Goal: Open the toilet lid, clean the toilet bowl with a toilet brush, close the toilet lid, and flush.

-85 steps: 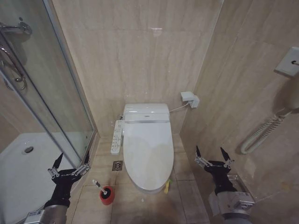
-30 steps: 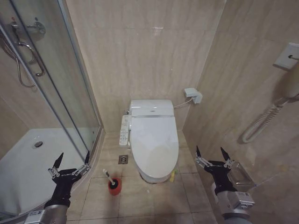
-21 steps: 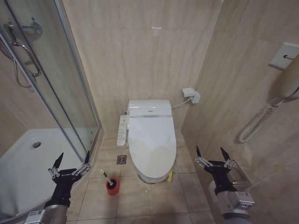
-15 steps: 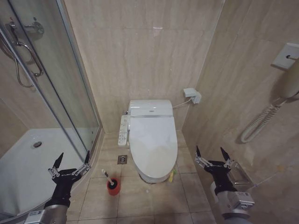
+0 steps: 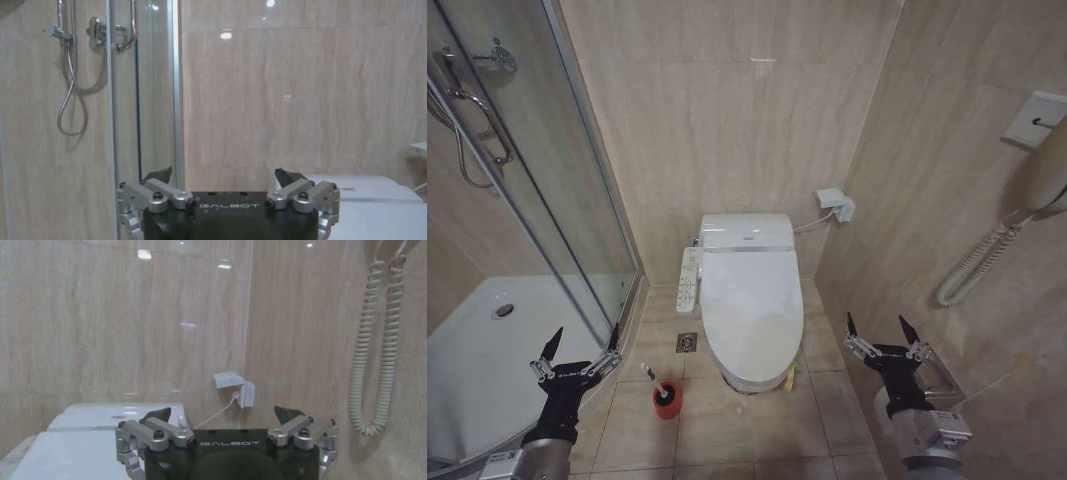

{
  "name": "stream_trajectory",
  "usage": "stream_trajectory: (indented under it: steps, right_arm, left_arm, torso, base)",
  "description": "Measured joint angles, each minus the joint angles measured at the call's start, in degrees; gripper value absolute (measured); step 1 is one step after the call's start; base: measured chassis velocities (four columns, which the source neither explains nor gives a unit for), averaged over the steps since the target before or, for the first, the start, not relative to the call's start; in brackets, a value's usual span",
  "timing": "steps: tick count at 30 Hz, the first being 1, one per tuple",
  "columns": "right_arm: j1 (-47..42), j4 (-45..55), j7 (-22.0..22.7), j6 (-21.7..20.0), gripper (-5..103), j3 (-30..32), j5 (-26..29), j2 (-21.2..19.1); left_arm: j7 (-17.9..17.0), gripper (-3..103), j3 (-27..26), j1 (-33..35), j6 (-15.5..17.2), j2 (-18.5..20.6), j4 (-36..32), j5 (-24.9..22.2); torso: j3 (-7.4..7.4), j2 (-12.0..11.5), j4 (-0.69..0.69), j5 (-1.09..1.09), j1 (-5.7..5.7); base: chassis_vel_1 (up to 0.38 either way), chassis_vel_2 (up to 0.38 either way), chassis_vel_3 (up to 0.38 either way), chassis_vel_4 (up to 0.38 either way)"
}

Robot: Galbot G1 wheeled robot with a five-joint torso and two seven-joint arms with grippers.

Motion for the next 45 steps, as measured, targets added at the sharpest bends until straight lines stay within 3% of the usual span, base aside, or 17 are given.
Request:
stream_trajectory:
  steps: [45]
  right_arm:
    - [0.00, 0.00, 0.00, 0.00, 100, 0.00, 0.00, 0.00]
  left_arm:
    - [0.00, 100, 0.00, 0.00, 0.00, 0.00, 0.00, 0.00]
  torso:
    - [0.00, 0.00, 0.00, 0.00, 0.00]
  base:
    - [0.027, -0.033, -0.028, 0.029]
